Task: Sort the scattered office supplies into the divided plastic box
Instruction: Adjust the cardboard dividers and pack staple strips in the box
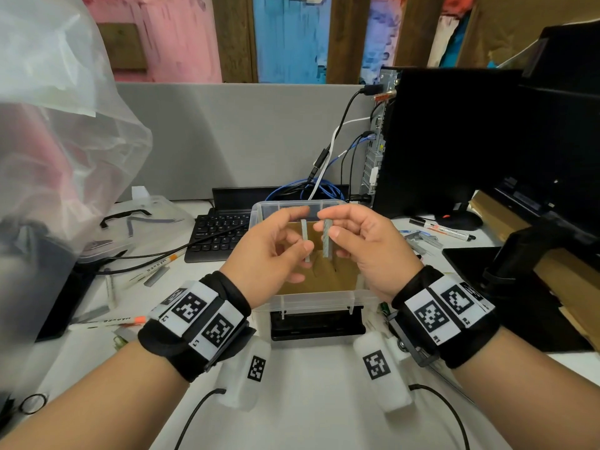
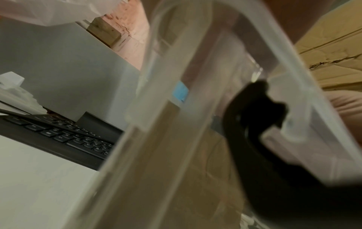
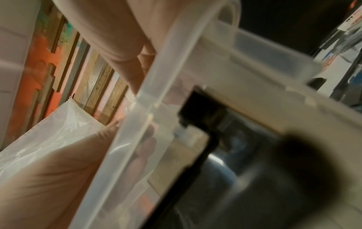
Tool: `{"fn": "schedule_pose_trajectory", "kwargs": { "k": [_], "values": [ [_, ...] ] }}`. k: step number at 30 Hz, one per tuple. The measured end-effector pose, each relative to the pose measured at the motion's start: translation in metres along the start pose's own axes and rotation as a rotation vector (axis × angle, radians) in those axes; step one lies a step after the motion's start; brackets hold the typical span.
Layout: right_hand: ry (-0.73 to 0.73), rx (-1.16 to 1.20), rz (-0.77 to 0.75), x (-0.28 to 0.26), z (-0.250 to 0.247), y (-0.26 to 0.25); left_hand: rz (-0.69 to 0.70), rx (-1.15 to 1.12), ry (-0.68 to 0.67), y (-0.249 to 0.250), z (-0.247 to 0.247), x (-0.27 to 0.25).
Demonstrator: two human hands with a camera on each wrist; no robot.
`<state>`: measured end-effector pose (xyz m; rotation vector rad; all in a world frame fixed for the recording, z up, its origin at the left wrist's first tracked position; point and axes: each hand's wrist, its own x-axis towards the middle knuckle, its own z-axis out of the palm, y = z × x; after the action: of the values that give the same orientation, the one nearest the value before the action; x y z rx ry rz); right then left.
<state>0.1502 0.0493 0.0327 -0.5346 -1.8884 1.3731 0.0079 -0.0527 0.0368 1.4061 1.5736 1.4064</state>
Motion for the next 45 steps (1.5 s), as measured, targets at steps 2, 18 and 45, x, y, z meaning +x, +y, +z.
{"fn": "schedule_pose_trajectory", "kwargs": {
  "k": [2,18,45],
  "values": [
    [0.021,0.042,-0.002,0.0004,-0.0010,0.0017,-0.010,0.003,0.010,-0.0004,0.0007,0.0001],
    [0.055,0.195,0.017,-0.0007,-0.0016,0.0016,0.021,0.035,-0.003,-0.0034,0.0027,0.0018],
    [0.011,0.038,0.039,0.0018,0.0037,0.0015,-0.053,-0.035,0.037,0.0001,0.0000,0.0024]
  ]
}}
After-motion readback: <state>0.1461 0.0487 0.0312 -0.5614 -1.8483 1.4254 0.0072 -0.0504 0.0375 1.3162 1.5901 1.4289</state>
